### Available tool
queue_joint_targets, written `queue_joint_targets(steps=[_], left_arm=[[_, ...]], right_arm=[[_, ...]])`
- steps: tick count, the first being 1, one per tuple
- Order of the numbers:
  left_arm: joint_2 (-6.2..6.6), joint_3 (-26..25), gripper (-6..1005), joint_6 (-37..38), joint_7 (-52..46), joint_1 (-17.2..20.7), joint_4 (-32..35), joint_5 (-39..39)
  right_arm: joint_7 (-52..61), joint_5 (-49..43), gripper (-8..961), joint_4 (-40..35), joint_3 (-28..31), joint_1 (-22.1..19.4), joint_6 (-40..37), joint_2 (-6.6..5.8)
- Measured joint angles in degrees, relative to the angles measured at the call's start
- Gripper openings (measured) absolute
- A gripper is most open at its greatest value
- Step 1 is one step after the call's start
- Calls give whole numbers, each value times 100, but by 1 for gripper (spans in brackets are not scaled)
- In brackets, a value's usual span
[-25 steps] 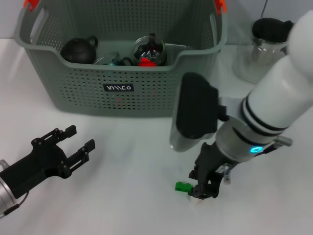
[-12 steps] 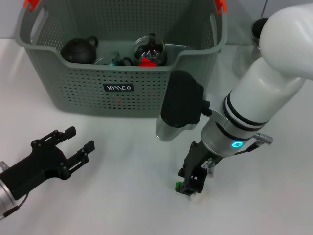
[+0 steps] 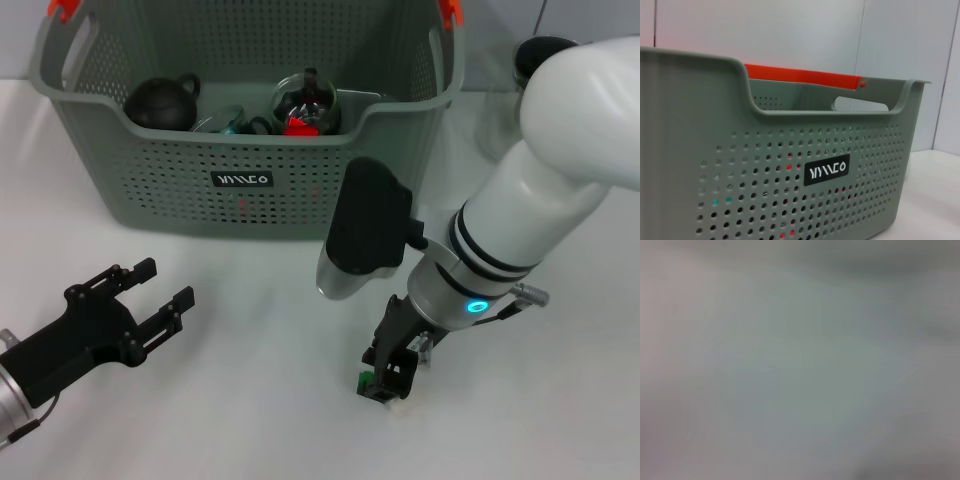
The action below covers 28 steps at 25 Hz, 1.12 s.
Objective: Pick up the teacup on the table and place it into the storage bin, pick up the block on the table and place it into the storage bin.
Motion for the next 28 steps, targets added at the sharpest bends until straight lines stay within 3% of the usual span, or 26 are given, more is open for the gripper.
queue_joint_targets(steps=[13, 19, 24, 28], left_arm=[[0, 0, 629, -8, 0, 6, 0, 0], [0, 0, 629, -8, 0, 6, 0, 0], [0, -1, 629, -17, 0, 17, 0, 0], [0, -22, 629, -23, 0, 47, 7, 0]], right_arm=[[58, 34, 368, 128, -144, 27, 125, 7], [84, 33, 237, -28, -110, -17, 4, -13], [149, 14, 172, -774, 105, -298, -300, -62], [91, -32, 190, -2086, 1021, -814, -948, -76]])
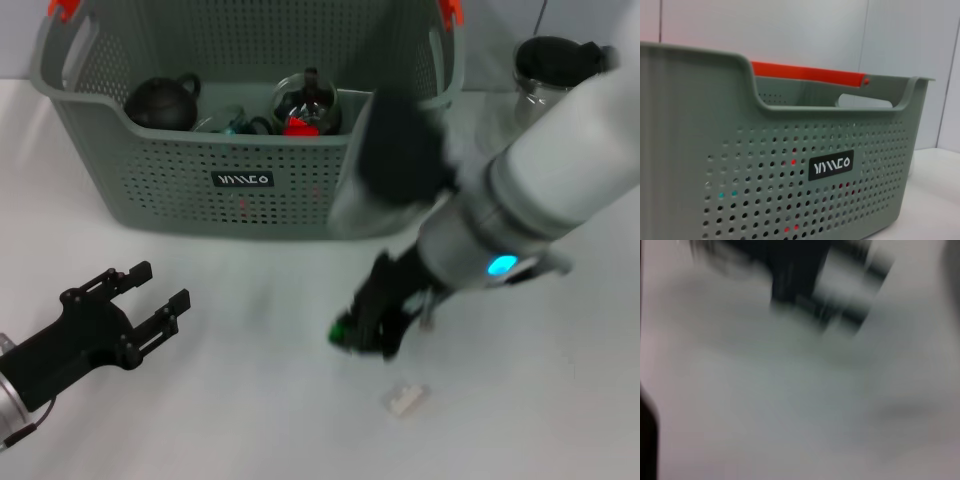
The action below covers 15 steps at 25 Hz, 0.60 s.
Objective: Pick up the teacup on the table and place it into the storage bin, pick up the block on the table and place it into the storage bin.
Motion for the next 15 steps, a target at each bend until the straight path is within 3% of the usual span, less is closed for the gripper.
queue_joint_targets(steps=[3, 7, 11, 15], left_arm=[[0, -10, 628, -5, 0, 17, 10, 0], [3, -11, 628, -47, 0, 8, 9, 0], [9, 17, 628, -63, 0, -41, -11, 0], [4, 21, 629, -60, 0, -55, -23, 0]], right_arm=[[-92, 132, 203, -1265, 1034, -515, -359, -1], [-232, 773, 221, -2120, 2051, -832, -292, -3], [-192, 1005, 239, -1914, 2414, -726, 675, 2], [-43, 545, 257, -836, 2173, -141, 1895, -1]])
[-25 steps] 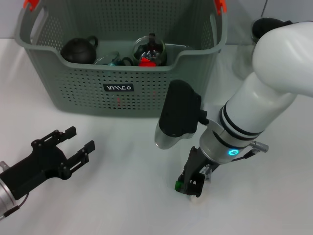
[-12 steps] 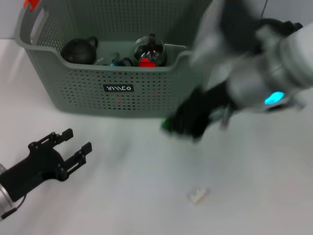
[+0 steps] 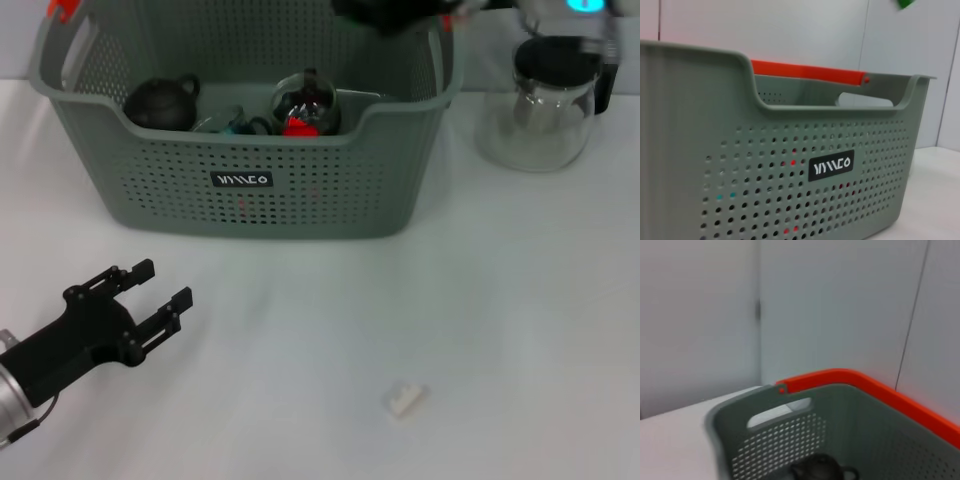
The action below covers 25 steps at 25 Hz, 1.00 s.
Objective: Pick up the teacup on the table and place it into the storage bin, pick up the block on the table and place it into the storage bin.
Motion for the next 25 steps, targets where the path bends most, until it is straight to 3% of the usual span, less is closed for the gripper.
queue_joint_targets(steps=[7, 12, 18, 19, 22, 23, 24, 25], left_arm=[[-5, 1, 629, 6, 0, 34, -1, 0], [-13, 2, 628, 10, 0, 33, -10, 0], [-12, -1, 630, 17, 0, 35, -10, 0], [-12, 0, 630, 20, 0, 33, -10, 0], [-12, 1, 629, 28, 0, 32, -10, 0], [-13, 1, 629, 31, 0, 33, -10, 0], [-12, -1, 629, 28, 0, 36, -10, 0], [-12, 0, 629, 20, 0, 37, -10, 0]], right_arm=[[108, -857, 288, 3067, 410, 1991, 1054, -21], [-51, -1031, 311, 3930, 280, 2626, 1457, 13], [48, -961, 338, 3450, 206, 2323, 1352, 4], [59, -862, 342, 3140, 253, 2141, 1237, 2], [-8, -329, 474, 2097, 334, 1452, 605, -7], [-88, -43, 518, 1622, 348, 1115, 265, -16], [-333, 533, 562, 694, 352, 431, -504, -37], [-333, 533, 609, 694, 352, 431, -504, -37]])
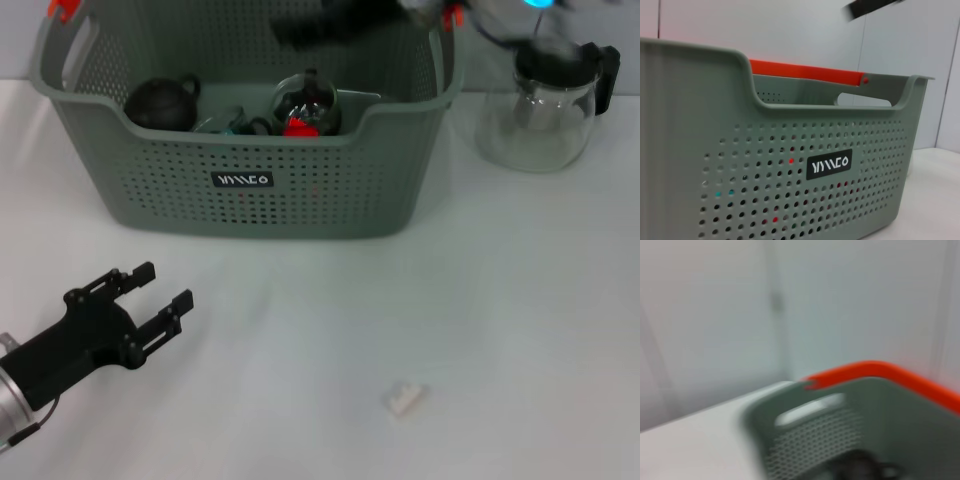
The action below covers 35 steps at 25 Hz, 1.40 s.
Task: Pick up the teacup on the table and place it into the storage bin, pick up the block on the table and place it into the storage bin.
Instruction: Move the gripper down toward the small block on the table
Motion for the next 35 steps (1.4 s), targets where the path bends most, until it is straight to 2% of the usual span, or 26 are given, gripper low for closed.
queue_joint_targets(steps=[2, 5, 9, 11, 16, 20, 24, 29, 35], left_arm=[[1, -1, 629, -15, 0, -6, 1, 0], [5, 1, 629, -17, 0, -33, 1, 0], [8, 1, 628, -17, 0, -85, 0, 0], [9, 1, 628, -20, 0, -102, -1, 0], [7, 8, 629, -23, 0, -102, -10, 0], [0, 10, 629, -23, 0, -80, -10, 0], [0, 11, 630, -23, 0, -76, -8, 0], [0, -5, 630, -23, 0, -70, -8, 0], [0, -11, 629, -23, 0, -67, -12, 0]], right_arm=[[-340, 521, 704, -942, 38, -698, -983, -17], [-848, 731, 822, -1911, 113, -1362, -2499, -47], [-1519, 369, 920, -2347, 81, -1737, -4014, -26], [-1589, -75, 931, -2352, -15, -1760, -4333, 10], [-1368, -1184, 860, -2302, -402, -1676, -4478, 23], [-1386, -1463, 744, -2261, -611, -1617, -4384, 33], [-1410, -1577, 629, -1867, -1047, -1489, -4024, 43], [-1374, -1762, 382, -1221, -1764, -1341, -3332, 43], [-1365, -1787, 353, -595, -2392, -1158, -2733, 43]])
